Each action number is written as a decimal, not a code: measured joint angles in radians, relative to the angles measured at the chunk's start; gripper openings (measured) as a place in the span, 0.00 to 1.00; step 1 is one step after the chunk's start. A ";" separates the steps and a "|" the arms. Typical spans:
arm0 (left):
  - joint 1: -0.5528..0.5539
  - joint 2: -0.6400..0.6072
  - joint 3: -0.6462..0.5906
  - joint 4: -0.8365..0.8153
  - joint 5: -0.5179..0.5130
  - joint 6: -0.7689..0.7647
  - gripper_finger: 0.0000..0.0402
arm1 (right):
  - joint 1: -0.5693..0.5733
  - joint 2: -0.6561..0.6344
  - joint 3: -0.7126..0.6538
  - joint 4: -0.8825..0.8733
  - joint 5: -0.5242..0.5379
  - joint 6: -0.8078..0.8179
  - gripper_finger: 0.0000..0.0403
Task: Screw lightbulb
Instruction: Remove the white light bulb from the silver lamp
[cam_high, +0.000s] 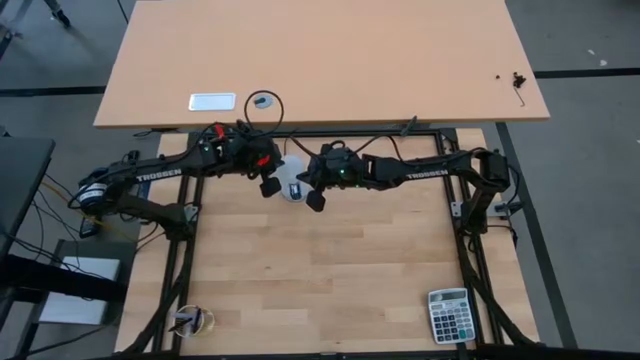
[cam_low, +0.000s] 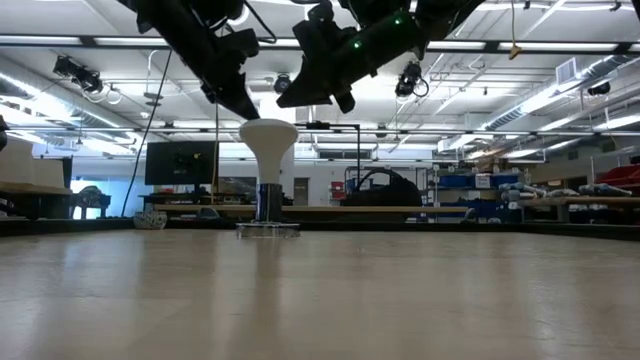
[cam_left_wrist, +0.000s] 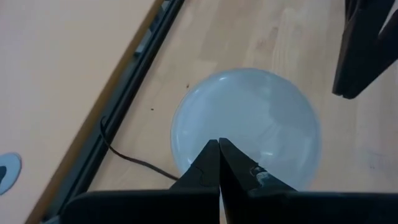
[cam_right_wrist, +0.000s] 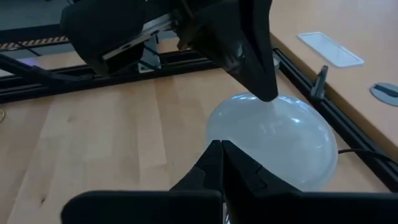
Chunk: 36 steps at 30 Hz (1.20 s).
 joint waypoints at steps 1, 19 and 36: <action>0.000 0.000 0.000 0.000 -0.001 0.000 0.00 | 0.000 0.000 0.000 0.000 0.000 0.000 0.02; -0.002 0.000 -0.002 -0.001 0.001 0.000 0.00 | -0.002 0.000 -0.005 -0.017 -0.024 0.015 0.02; -0.004 0.000 -0.002 -0.002 -0.003 -0.004 0.00 | -0.057 0.001 -0.040 0.002 0.009 0.045 0.02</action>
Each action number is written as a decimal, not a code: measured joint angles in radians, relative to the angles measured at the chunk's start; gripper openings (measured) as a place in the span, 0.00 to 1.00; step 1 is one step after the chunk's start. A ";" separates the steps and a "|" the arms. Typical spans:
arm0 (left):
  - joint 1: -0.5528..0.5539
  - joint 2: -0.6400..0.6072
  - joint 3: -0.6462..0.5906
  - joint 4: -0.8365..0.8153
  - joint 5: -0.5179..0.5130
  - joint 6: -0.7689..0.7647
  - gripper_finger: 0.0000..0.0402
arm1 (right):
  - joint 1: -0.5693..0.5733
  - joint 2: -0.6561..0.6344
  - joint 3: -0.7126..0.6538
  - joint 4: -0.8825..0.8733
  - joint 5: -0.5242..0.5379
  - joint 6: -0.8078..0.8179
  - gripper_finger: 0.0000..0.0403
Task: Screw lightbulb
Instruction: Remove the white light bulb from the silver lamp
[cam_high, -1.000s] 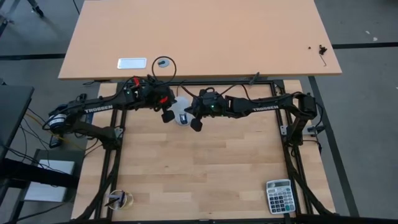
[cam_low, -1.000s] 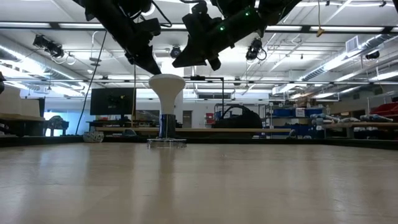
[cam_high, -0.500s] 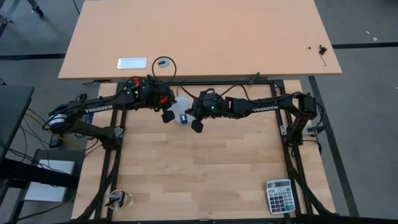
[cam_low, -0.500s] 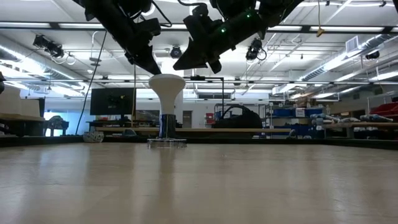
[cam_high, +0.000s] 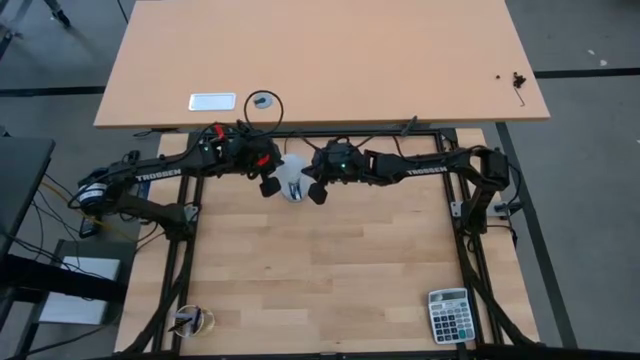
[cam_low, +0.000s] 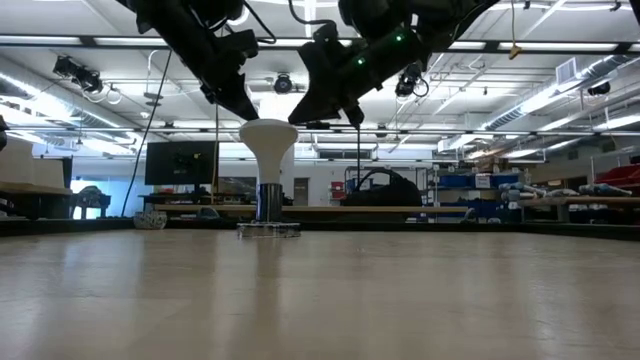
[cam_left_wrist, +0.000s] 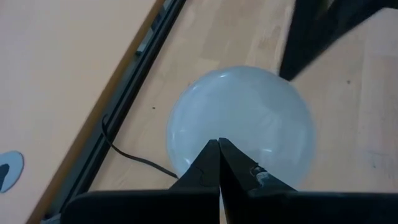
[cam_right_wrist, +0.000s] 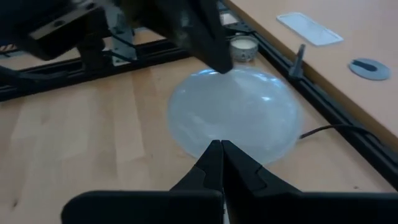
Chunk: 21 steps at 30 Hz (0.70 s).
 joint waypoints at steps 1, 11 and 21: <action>-0.004 0.000 0.000 0.000 0.000 0.000 0.00 | -0.003 -0.001 0.000 -0.004 0.010 0.003 0.02; -0.045 0.000 0.000 0.004 0.018 -0.020 0.00 | -0.052 0.000 0.000 -0.038 0.098 0.022 0.02; -0.045 -0.005 0.012 0.048 0.010 -0.022 0.00 | 0.015 -0.066 0.000 -0.013 0.033 0.015 0.02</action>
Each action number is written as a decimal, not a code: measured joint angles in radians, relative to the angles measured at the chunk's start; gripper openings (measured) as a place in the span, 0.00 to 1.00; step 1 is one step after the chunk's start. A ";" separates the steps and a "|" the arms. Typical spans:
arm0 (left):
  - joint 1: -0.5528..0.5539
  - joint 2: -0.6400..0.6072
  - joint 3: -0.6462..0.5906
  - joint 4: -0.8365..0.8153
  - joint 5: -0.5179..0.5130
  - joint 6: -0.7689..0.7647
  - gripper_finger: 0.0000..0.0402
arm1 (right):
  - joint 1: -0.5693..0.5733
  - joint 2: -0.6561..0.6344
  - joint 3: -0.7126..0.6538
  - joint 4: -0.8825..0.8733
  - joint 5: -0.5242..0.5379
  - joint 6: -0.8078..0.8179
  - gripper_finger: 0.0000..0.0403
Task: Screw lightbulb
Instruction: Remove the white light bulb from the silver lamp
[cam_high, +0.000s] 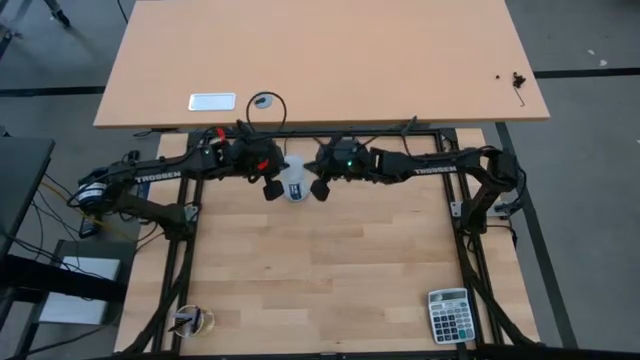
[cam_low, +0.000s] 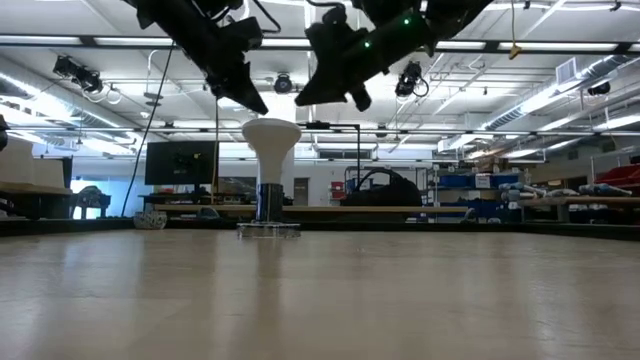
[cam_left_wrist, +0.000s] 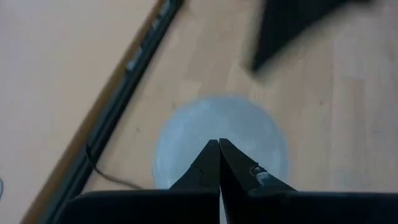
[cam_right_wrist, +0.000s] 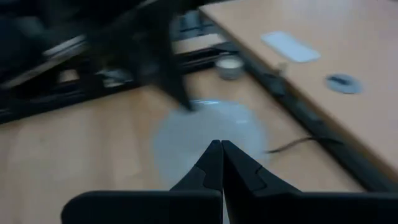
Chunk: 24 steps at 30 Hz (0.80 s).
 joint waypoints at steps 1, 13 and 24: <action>0.000 0.000 0.001 0.019 -0.001 0.000 0.00 | 0.015 0.012 0.000 0.020 -0.011 0.000 0.02; 0.026 0.022 0.001 0.019 -0.037 0.000 0.00 | 0.045 0.100 0.000 0.082 0.012 0.004 0.02; 0.017 0.056 0.005 0.000 -0.056 -0.006 0.00 | -0.007 0.097 0.000 0.055 0.049 0.008 0.02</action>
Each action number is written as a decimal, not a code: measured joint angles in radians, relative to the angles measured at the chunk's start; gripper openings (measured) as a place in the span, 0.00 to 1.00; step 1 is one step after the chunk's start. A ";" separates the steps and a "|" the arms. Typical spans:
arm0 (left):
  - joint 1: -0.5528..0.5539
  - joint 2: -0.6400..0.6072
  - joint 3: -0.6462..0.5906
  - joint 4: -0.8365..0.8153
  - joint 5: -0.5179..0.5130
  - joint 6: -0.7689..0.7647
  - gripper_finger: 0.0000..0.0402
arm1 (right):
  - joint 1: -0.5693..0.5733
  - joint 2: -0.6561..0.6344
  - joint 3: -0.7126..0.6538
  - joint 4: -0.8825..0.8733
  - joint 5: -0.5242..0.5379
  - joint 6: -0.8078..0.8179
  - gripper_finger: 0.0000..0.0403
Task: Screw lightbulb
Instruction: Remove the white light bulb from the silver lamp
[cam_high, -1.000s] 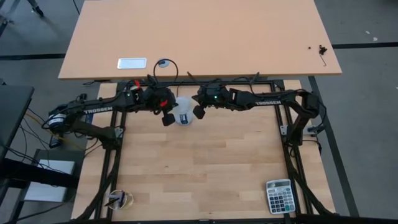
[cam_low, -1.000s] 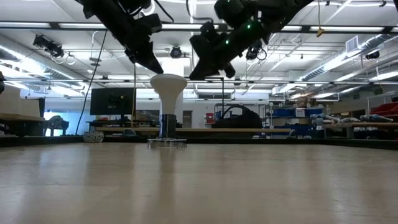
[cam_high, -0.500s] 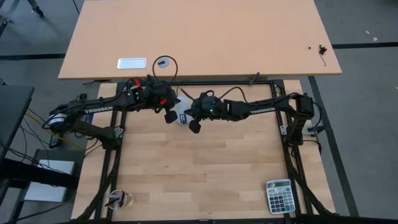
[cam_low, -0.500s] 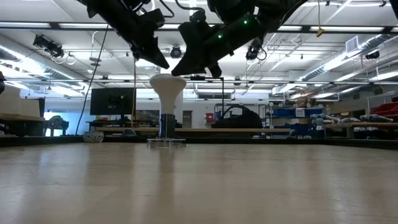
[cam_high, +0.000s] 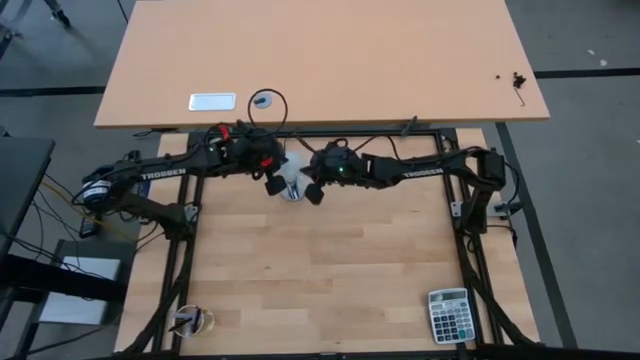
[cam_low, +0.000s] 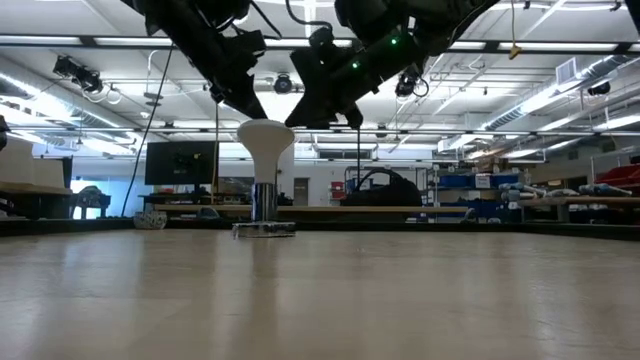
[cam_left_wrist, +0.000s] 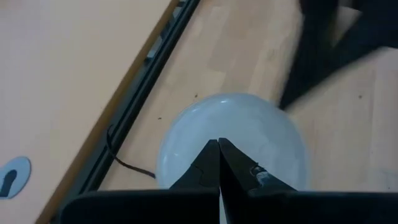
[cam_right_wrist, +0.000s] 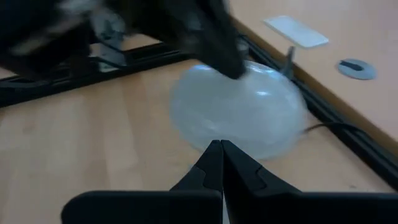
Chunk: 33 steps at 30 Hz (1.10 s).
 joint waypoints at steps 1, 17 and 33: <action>-0.001 0.000 0.000 -0.005 0.001 -0.001 0.00 | -0.009 0.000 0.000 -0.004 0.011 0.000 0.02; -0.005 0.002 0.007 0.014 0.042 0.002 0.00 | -0.003 -0.041 0.000 -0.064 -0.011 -0.006 0.02; 0.001 0.003 0.063 -0.015 -0.044 0.010 0.00 | 0.061 -0.029 0.000 0.014 -0.011 -0.034 0.02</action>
